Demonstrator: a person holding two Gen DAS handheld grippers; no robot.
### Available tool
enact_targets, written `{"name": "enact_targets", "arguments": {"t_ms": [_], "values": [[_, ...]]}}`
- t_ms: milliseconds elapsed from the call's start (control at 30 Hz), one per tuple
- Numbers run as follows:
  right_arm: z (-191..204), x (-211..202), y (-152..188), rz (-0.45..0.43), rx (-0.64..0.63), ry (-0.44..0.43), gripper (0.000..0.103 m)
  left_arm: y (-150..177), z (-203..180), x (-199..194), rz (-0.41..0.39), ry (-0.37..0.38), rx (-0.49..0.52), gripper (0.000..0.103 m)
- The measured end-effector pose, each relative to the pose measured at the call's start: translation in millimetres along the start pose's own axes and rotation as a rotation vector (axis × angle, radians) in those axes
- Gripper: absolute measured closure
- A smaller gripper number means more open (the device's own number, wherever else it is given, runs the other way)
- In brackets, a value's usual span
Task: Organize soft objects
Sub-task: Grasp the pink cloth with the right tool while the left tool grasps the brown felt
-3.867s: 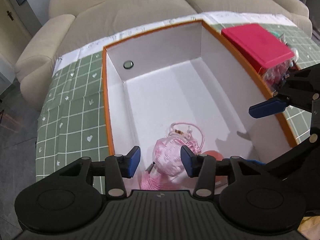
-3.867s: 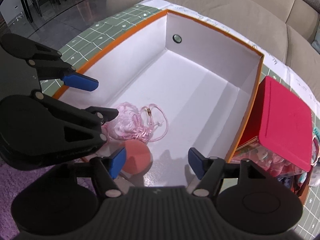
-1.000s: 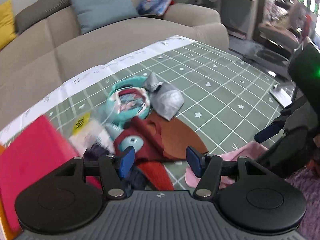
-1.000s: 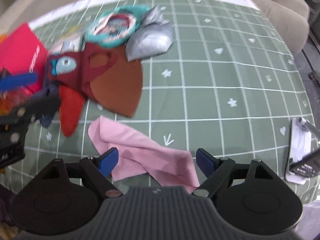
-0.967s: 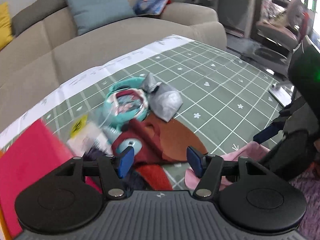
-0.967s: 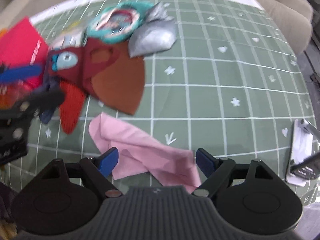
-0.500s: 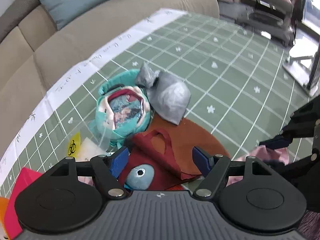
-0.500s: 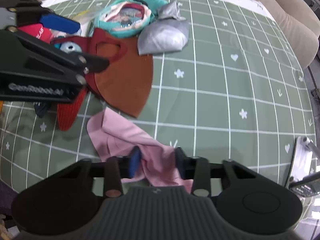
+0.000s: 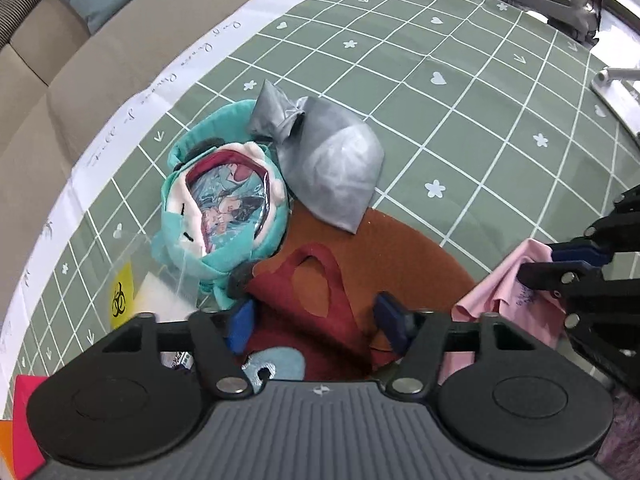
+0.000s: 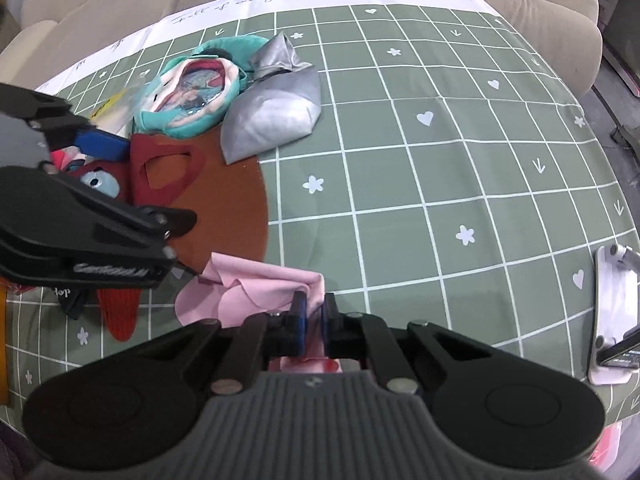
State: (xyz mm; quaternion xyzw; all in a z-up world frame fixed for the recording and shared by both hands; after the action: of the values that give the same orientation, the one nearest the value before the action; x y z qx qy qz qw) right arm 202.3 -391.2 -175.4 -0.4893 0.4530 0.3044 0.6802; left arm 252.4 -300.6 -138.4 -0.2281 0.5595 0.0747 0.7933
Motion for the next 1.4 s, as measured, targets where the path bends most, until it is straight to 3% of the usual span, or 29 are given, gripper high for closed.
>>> {"name": "enact_targets", "arguments": {"t_ms": [33, 100, 200, 400, 633, 967, 1400], "values": [[2, 0, 0, -0.001, -0.006, 0.003, 0.098, 0, -1, 0, -0.008, -0.019, 0.001, 0.049], [2, 1, 1, -0.002, -0.007, 0.002, 0.097, 1, -4, -2, -0.025, -0.052, 0.006, 0.073], [-1, 2, 1, -0.002, 0.004, -0.007, 0.097, 2, -10, -6, -0.053, -0.068, 0.021, 0.099], [-6, 0, 0, 0.002, 0.035, -0.024, 0.097, 12, -24, -39, -0.168, -0.022, -0.009, 0.099], [-12, -7, 2, -0.010, 0.087, -0.061, 0.098, 37, -25, -69, -0.222, 0.021, -0.110, 0.099], [-5, -45, 23, -0.069, 0.106, -0.102, 0.098, 75, -29, -122, -0.306, -0.014, -0.182, 0.099], [46, -109, 70, -0.129, 0.000, -0.182, 0.098, 144, -46, -189, -0.382, -0.023, -0.275, 0.099]]}}
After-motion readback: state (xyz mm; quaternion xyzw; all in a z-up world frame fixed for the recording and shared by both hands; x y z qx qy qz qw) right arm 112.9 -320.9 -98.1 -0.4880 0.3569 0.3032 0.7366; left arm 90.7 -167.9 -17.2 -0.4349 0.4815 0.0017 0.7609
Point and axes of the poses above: each gripper's, at about its wrist camera, not at the fingertips, and x roughly the way its jaws point, z to its left, y to its underside, the point moved 2 cm from there along x, roughly the way its jaws point, and after that the axes turned 9 degrees about x, right-handed, at the moved point
